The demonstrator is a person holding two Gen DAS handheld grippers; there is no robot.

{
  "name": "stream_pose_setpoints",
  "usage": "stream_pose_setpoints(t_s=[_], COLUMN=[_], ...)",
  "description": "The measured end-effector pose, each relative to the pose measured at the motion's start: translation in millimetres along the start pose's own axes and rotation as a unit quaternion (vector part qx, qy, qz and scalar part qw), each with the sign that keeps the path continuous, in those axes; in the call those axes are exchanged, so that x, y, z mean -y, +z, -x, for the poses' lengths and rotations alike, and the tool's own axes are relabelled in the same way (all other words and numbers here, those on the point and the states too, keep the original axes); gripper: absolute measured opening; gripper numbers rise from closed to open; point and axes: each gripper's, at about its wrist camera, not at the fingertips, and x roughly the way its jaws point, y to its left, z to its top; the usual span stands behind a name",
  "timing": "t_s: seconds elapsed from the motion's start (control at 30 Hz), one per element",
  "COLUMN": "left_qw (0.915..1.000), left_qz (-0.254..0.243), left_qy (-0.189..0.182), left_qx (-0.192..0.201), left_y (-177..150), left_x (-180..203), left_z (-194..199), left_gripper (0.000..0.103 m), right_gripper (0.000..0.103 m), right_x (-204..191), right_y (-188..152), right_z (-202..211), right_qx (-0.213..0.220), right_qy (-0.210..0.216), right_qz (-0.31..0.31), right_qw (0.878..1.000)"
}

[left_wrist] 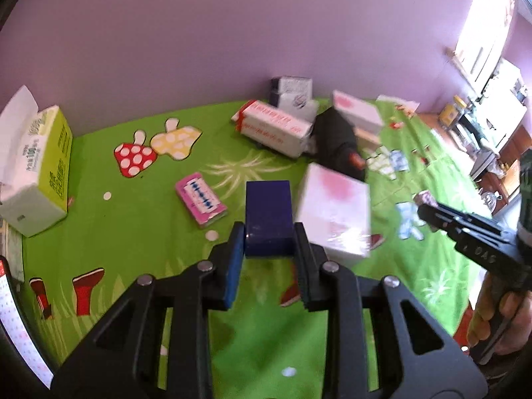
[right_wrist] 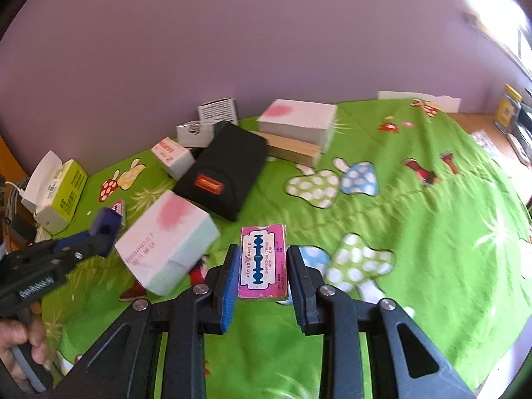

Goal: Organize objects
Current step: 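Carry the block and pack into the storage box and open both tools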

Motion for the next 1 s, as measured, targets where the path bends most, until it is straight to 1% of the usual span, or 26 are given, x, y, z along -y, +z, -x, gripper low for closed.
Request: stream_pose_setpoints(t_s=[0.13,0.23,0.33,0.43,0.6,0.63,0.73,0.83,0.9,0.93,1.0], left_qw=[0.9994,0.9975,0.9926,0.9866,0.9725,0.9684,0.9592,0.9467,0.9401,0.9354,0.9304], left_qz=[-0.008,-0.027,-0.053,-0.077,-0.121,-0.132,-0.155,-0.185,-0.196,-0.204,-0.215], left_qy=[-0.028,-0.06,-0.107,-0.143,-0.199,-0.211,-0.235,-0.262,-0.276,-0.285,-0.292], left_qx=[0.02,0.025,0.02,0.013,-0.008,-0.014,-0.023,-0.036,-0.041,-0.047,-0.054], left_y=[-1.0,-4.3,-13.4,-21.2,-37.8,-42.2,-54.3,-70.1,-79.3,-84.6,-92.3], left_x=[26.2,54.3,90.4,125.8,187.0,201.6,232.9,270.4,288.3,300.6,316.1], left_z=[12.2,17.5,19.0,15.5,3.6,0.0,-4.8,-12.0,-14.5,-17.8,-22.7], left_gripper=[0.032,0.032,0.032,0.032,0.032,0.032,0.032,0.032,0.032,0.032,0.032], right_gripper=[0.03,0.03,0.03,0.03,0.03,0.03,0.03,0.03,0.03,0.03,0.03], right_x=[22.1,41.2,62.7,86.5,133.2,144.9,173.2,204.3,222.6,231.2,250.9], right_y=[-11.7,-19.4,-27.2,-36.0,-54.6,-59.3,-71.6,-87.7,-98.1,-103.4,-115.6], right_z=[17.9,31.7,44.0,56.3,79.0,85.7,103.4,122.6,130.8,133.5,137.2], right_qx=[0.007,0.011,0.012,0.017,0.019,0.02,0.023,0.025,0.02,0.016,0.006], right_qy=[-0.013,-0.029,-0.047,-0.07,-0.119,-0.132,-0.164,-0.208,-0.232,-0.242,-0.259], right_qz=[-0.01,-0.021,-0.035,-0.048,-0.08,-0.09,-0.116,-0.142,-0.158,-0.166,-0.188], right_qw=[1.0,0.999,0.998,0.996,0.989,0.987,0.979,0.968,0.96,0.956,0.947])
